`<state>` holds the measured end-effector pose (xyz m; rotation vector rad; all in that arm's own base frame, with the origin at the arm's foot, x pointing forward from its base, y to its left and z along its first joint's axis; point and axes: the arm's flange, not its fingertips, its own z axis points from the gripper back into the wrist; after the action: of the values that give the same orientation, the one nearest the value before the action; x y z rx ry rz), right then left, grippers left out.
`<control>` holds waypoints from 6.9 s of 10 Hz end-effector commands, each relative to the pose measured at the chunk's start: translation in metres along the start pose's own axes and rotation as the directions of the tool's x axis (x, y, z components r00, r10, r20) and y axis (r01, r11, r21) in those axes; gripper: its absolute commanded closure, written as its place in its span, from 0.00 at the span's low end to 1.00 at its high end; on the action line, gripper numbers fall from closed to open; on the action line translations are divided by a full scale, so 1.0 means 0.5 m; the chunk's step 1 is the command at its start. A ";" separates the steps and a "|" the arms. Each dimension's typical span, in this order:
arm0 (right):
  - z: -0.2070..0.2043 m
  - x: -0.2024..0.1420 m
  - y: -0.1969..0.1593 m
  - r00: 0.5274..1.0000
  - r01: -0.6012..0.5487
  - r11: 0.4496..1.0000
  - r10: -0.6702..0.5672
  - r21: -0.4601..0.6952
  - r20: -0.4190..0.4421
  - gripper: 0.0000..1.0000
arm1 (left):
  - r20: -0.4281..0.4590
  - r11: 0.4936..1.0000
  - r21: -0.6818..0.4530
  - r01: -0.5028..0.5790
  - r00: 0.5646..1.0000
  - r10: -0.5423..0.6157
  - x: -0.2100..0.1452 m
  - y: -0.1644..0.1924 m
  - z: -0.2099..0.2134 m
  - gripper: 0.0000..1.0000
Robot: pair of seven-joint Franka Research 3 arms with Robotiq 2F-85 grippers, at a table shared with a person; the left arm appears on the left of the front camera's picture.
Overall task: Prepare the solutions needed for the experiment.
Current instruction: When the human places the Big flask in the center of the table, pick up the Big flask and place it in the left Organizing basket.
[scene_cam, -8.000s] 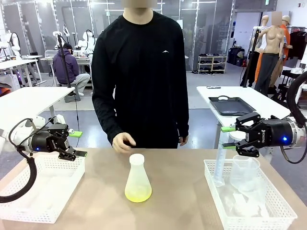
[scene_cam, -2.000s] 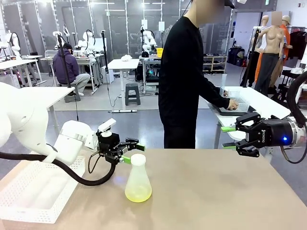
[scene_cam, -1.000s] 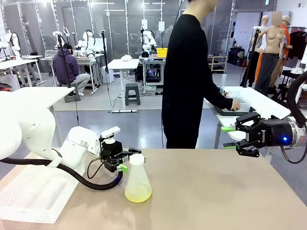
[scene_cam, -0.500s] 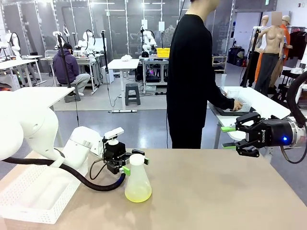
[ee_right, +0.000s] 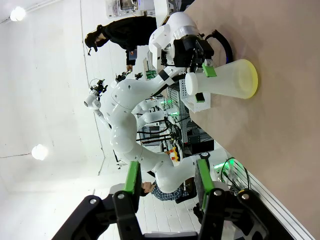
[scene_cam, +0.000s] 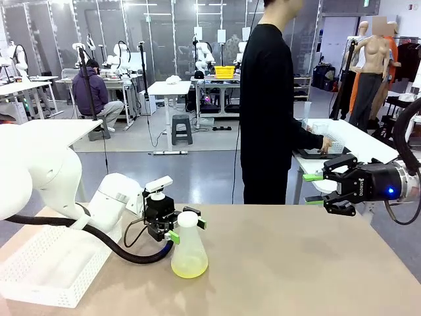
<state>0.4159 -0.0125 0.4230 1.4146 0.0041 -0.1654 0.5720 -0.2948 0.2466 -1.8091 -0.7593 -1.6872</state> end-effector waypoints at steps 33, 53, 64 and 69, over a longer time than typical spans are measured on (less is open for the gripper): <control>0.000 0.000 0.003 1.000 -0.007 1.000 0.007 -0.002 0.010 0.44 | -0.176 0.909 0.377 0.178 0.977 -0.119 0.534 -0.314 0.233 0.92; 0.000 0.000 0.003 1.000 -0.007 1.000 0.007 -0.002 0.010 0.44 | -0.216 0.842 0.513 0.169 0.974 -0.064 0.260 -0.602 0.461 0.77; 0.000 0.000 0.003 1.000 -0.007 1.000 0.007 -0.002 0.010 0.44 | -0.123 0.900 0.429 0.080 0.992 -0.029 0.080 -0.613 0.473 0.77; 0.000 0.000 0.003 1.000 -0.007 1.000 0.007 -0.002 0.010 0.44 | -0.075 0.914 0.405 -0.010 0.996 0.044 0.054 -0.611 0.478 0.68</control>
<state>0.4159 -0.0128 0.4228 1.4142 0.0040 -0.1663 0.5147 0.0871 0.2697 -1.3970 -1.0298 -1.4666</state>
